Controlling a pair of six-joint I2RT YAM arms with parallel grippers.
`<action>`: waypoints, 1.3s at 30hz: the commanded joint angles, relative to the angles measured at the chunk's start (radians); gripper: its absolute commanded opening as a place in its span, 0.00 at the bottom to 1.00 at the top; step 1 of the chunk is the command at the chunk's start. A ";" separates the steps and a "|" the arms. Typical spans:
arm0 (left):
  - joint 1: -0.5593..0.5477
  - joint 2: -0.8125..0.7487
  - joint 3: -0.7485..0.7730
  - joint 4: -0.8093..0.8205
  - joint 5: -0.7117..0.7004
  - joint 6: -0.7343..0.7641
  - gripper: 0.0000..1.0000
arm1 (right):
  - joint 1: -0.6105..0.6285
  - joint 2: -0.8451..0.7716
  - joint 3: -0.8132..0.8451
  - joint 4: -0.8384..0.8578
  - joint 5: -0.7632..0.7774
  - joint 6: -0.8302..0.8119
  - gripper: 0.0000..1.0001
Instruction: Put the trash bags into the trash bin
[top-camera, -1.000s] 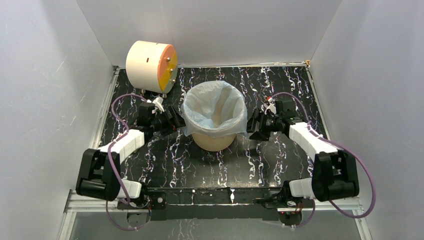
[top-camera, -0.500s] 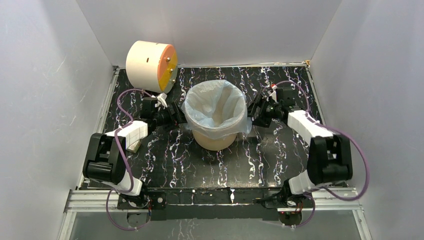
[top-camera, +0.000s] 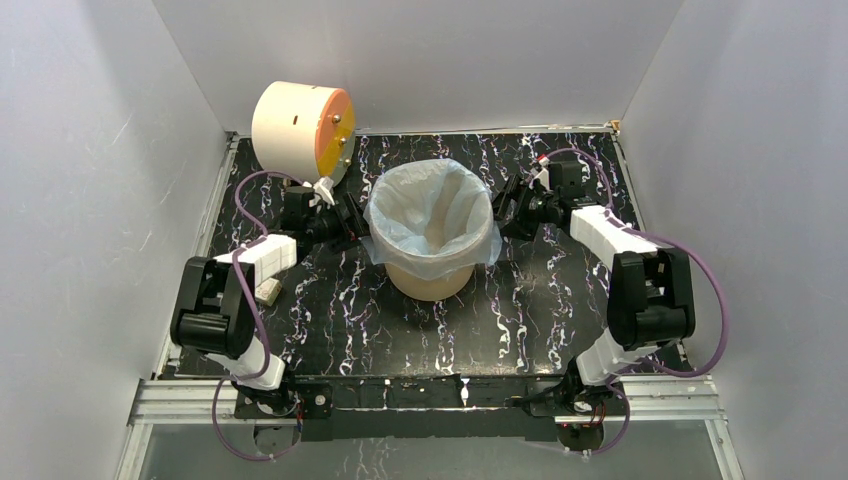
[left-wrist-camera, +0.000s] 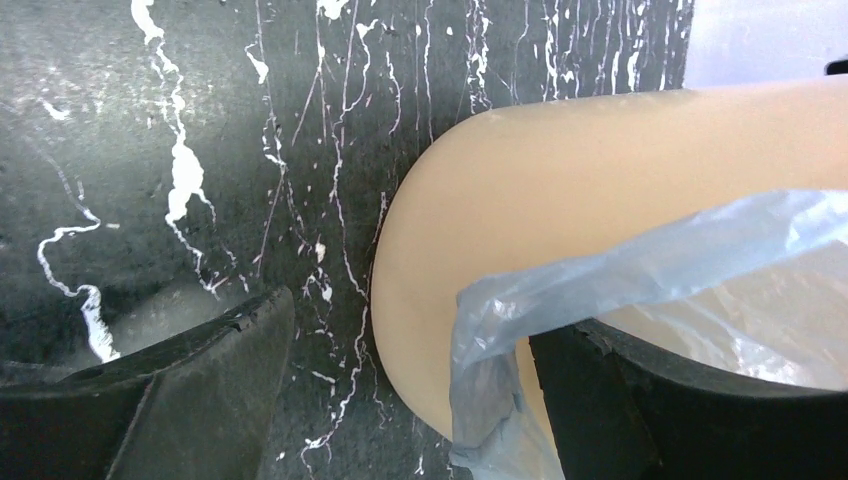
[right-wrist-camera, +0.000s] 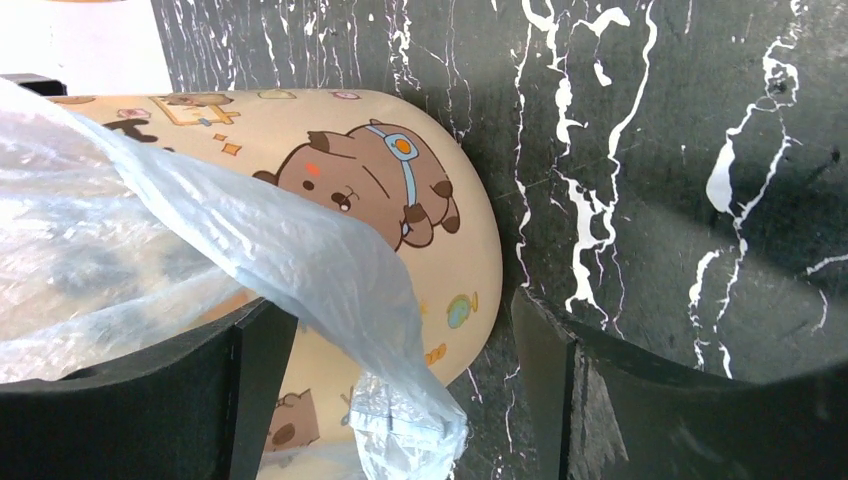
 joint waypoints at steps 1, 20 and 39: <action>0.001 0.036 0.011 0.114 0.129 -0.033 0.83 | 0.026 0.033 0.028 0.062 -0.067 0.005 0.88; -0.014 -0.205 -0.199 -0.054 0.108 -0.039 0.71 | 0.047 -0.343 -0.332 -0.006 0.019 0.013 0.89; -0.019 -0.338 -0.376 -0.069 0.068 -0.073 0.69 | 0.046 -0.410 -0.448 -0.006 0.019 0.013 0.89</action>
